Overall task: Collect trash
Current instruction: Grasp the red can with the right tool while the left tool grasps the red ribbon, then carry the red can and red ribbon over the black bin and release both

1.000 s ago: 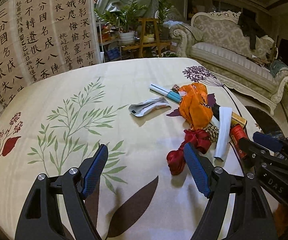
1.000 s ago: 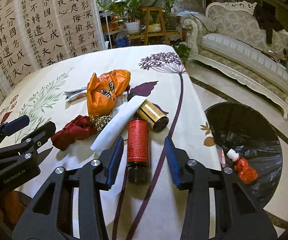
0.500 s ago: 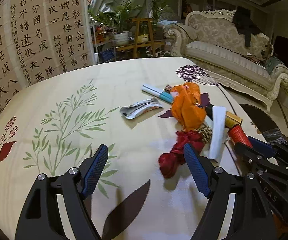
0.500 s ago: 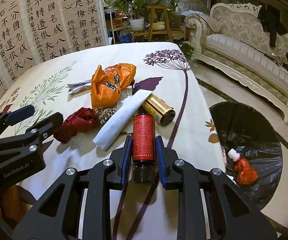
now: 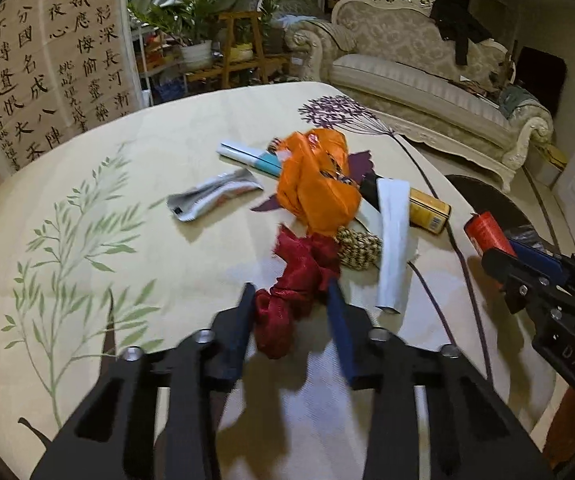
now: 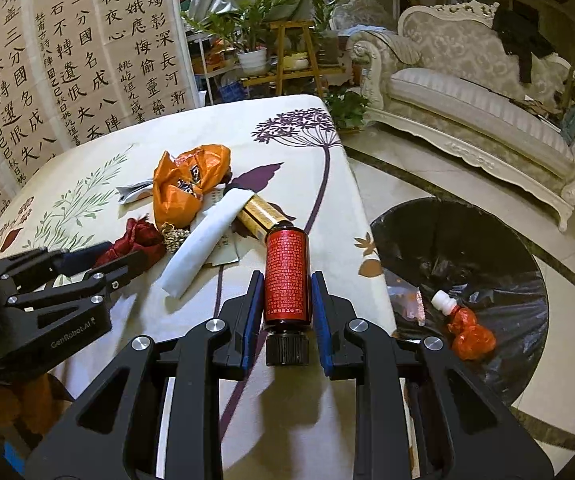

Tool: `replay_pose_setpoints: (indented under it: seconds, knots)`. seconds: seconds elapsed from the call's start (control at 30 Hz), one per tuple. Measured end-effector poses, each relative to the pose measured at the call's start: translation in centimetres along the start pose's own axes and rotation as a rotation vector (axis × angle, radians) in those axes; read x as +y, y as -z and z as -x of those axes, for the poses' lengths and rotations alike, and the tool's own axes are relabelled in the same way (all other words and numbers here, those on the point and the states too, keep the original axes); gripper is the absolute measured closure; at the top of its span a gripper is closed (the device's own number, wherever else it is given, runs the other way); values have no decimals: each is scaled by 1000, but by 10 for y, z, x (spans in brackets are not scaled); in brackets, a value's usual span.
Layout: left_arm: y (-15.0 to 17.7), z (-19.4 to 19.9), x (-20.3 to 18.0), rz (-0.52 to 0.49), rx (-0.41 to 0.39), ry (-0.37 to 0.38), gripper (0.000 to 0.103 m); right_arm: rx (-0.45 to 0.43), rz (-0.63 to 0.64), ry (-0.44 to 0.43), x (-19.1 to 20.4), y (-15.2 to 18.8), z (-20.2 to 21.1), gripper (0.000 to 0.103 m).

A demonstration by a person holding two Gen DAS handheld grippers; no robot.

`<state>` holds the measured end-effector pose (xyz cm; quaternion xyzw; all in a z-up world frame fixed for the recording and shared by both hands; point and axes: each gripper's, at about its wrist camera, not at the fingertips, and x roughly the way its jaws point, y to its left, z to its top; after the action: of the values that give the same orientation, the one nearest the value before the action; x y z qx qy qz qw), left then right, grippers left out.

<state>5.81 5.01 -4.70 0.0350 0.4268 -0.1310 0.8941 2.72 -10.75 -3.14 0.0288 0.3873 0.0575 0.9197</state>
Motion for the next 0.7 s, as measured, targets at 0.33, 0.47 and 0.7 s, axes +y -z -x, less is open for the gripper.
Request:
replay_pose_setpoints:
  seconds: [0.33,0.47,0.7]
  knots:
    - [13,17,3,61,-30,-6,75,-13,-9,1,-6,3,7,80]
    - [17,30,4,101,-70,-24,75,-21,-13,8,-9,3,9,80]
    - [9,43,-6,120,-142,-20,75,-48,-29,42,-21,0,18,80]
